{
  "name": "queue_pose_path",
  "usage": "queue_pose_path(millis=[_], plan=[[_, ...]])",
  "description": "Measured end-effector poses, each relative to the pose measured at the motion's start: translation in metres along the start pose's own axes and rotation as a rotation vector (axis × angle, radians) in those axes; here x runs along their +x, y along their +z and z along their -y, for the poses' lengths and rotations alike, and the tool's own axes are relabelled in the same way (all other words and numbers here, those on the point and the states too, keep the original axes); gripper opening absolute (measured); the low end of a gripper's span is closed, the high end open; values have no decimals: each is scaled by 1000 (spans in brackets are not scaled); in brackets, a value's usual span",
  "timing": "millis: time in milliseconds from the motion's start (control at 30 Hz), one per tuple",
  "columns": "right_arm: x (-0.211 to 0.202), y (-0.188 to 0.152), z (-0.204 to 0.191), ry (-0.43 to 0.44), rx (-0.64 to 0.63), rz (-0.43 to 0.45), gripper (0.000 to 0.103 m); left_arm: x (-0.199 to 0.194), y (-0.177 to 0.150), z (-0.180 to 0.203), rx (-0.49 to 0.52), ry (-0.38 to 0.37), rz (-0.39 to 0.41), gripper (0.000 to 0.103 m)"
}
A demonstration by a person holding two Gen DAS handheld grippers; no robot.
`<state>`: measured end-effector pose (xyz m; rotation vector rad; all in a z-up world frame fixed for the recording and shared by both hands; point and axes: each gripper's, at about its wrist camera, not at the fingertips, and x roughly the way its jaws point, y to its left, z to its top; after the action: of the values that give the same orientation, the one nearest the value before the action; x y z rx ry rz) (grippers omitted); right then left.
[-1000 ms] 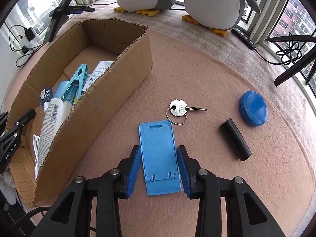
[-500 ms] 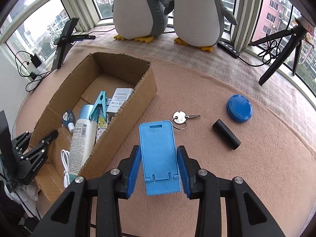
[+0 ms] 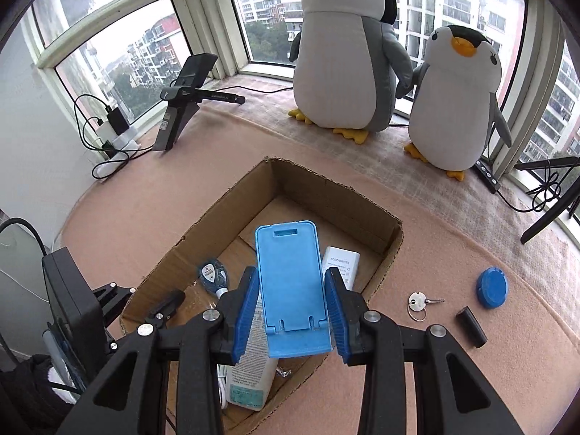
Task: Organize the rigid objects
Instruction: 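Carry the phone stand into the box and release it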
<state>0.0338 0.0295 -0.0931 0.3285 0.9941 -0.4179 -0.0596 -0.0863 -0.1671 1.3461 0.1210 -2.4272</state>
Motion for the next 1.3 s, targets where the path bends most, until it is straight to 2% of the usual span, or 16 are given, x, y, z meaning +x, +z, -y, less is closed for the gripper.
queue_pose_path(millis=[267, 733, 767, 833, 900, 1300], plan=[[30, 13, -24, -1, -41, -32, 34, 0, 0, 0, -1, 1, 0, 20], [53, 16, -26, -15, -55, -59, 35, 0, 0, -1, -3, 2, 0, 20], [53, 16, -26, -14, -56, -61, 37, 0, 0, -1, -4, 2, 0, 20], [54, 15, -25, -16, -57, -60, 56, 0, 0, -1, -4, 2, 0, 20], [52, 15, -25, -45, -57, -47, 66, 0, 0, -1, -4, 2, 0, 20], [51, 15, -12, -45, -24, -45, 68, 0, 0, 0, -3, 5, -1, 20]])
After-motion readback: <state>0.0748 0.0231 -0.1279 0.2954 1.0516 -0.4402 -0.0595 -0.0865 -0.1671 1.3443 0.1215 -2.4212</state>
